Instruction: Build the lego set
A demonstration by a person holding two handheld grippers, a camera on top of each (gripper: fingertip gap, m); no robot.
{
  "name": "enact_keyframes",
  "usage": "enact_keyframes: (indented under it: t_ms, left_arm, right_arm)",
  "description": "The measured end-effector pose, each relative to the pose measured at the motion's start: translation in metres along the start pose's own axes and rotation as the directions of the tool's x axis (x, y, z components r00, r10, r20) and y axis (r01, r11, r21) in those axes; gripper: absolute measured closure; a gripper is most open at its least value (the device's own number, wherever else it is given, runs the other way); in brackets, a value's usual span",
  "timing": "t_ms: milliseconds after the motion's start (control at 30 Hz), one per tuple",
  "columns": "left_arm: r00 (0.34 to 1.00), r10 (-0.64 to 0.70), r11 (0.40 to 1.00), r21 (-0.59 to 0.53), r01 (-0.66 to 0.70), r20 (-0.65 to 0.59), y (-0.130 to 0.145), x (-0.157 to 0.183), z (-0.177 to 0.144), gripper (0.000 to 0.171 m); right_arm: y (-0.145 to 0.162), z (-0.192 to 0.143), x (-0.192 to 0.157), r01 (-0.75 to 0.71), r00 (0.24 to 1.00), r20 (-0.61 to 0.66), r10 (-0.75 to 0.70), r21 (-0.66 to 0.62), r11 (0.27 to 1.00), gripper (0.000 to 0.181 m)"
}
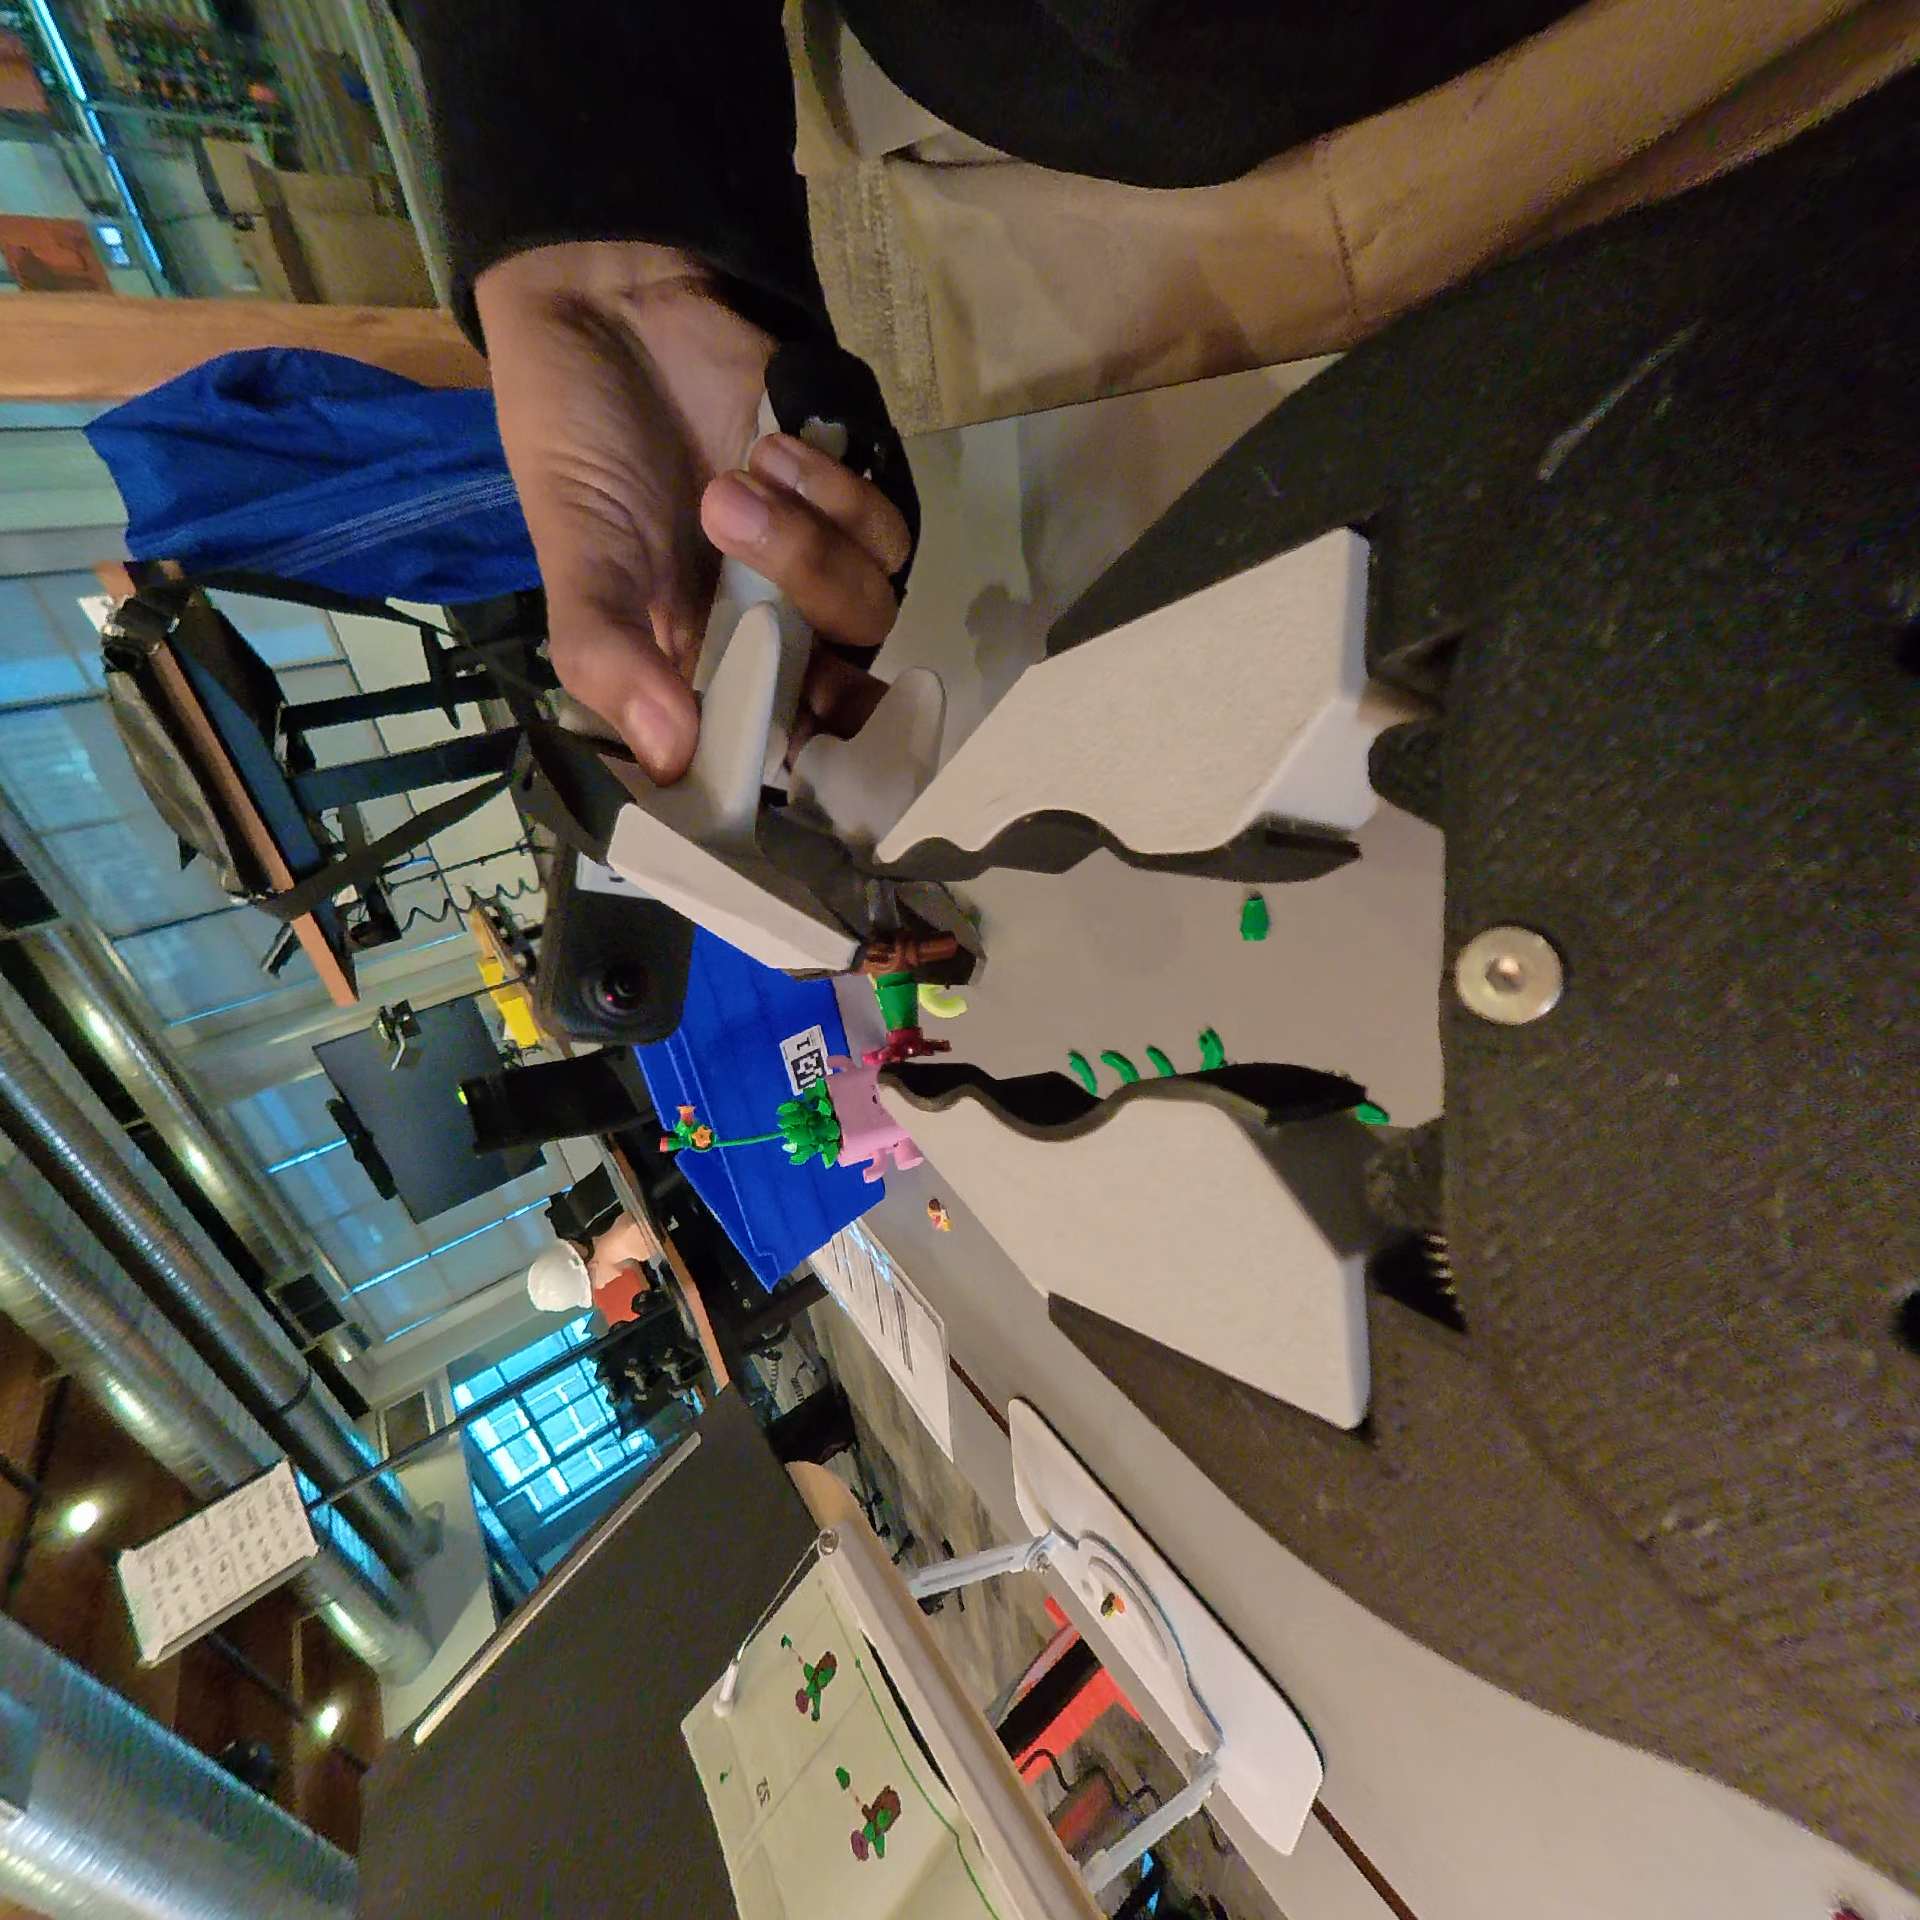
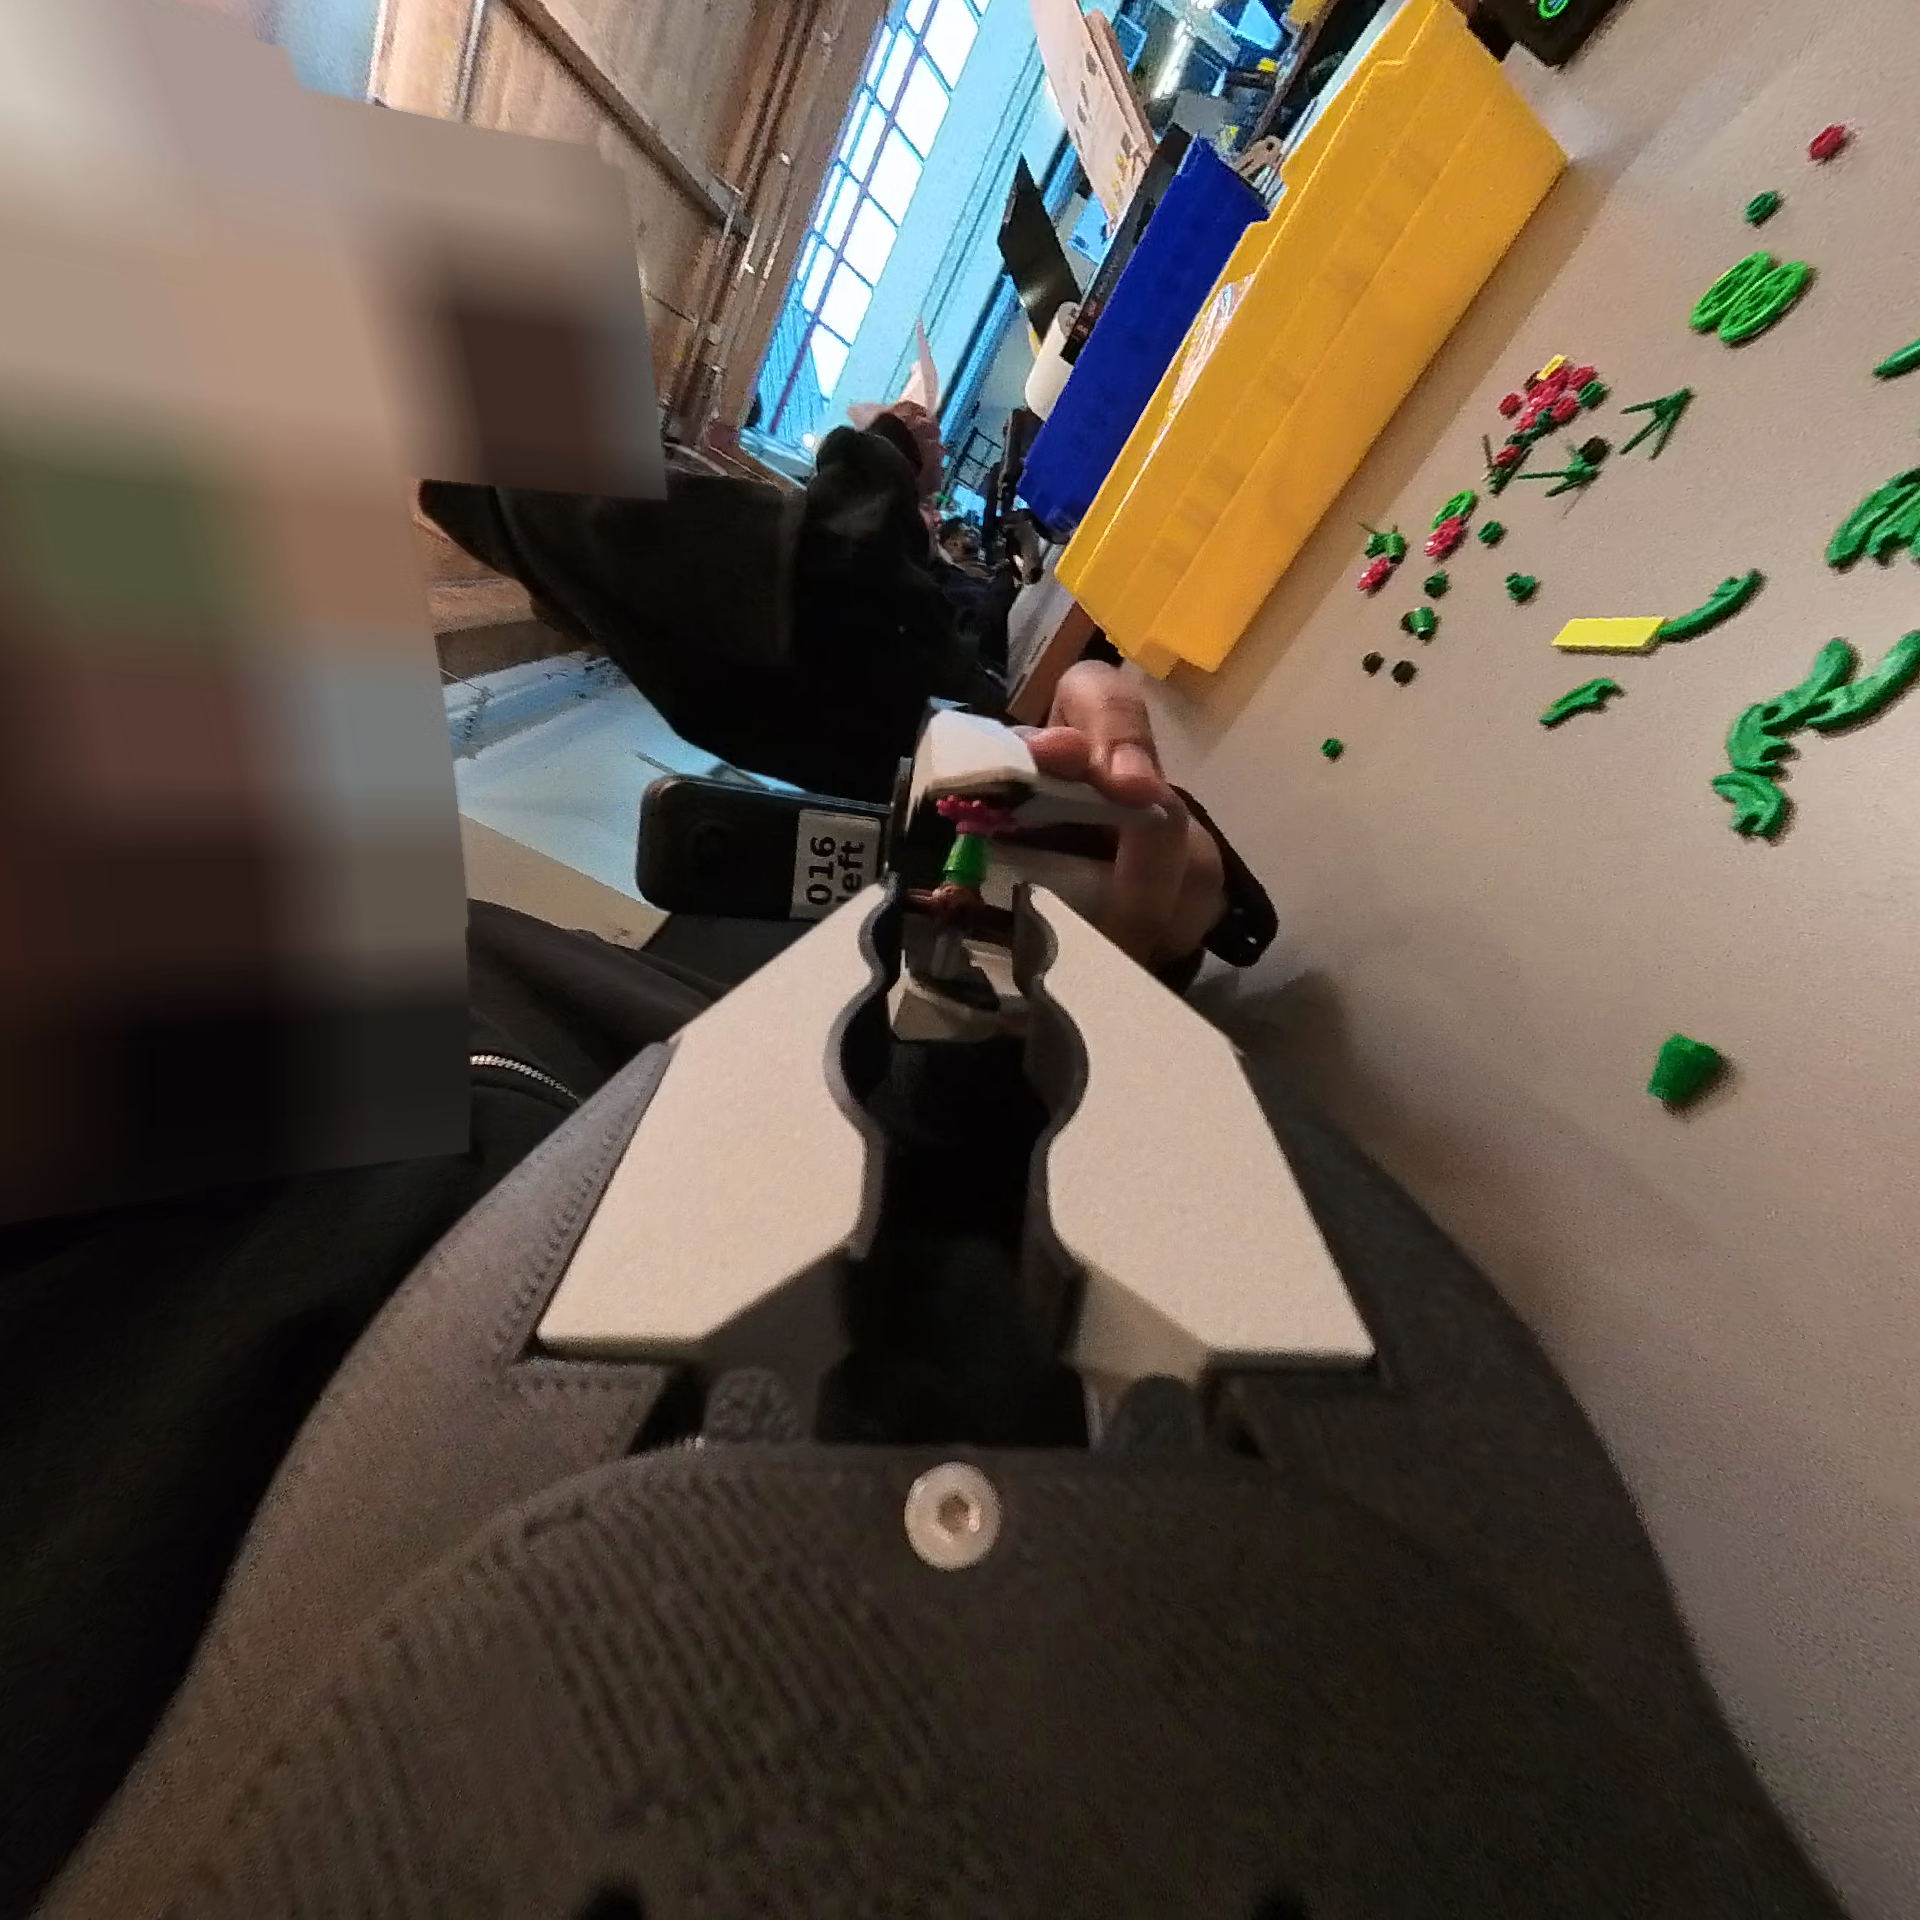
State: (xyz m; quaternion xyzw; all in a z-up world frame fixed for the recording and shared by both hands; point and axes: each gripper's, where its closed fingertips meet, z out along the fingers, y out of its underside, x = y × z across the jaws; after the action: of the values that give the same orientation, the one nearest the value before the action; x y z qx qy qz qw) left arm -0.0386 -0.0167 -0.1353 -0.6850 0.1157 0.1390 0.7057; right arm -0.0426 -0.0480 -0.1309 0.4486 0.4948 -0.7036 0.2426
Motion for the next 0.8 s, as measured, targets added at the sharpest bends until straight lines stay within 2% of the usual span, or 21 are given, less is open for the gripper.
enact_keyframes:
  t_ms: [467,800]
  left_arm:
    - [0.999,0.001,0.999,0.053,-0.004,0.040,-0.0096,-0.0062,-0.0035,0.141]
    - [1.000,-0.016,0.999,0.037,0.016,-0.015,-0.0099,-0.0037,-0.0061,0.141]
  right_arm:
    - [-0.0049,0.0026,-0.0043,-0.064,0.995,0.080,0.059,0.062,0.996,0.162]
    - [-0.0030,0.0037,-0.0058,-0.060,0.995,0.078,0.056,0.049,0.997,0.162]
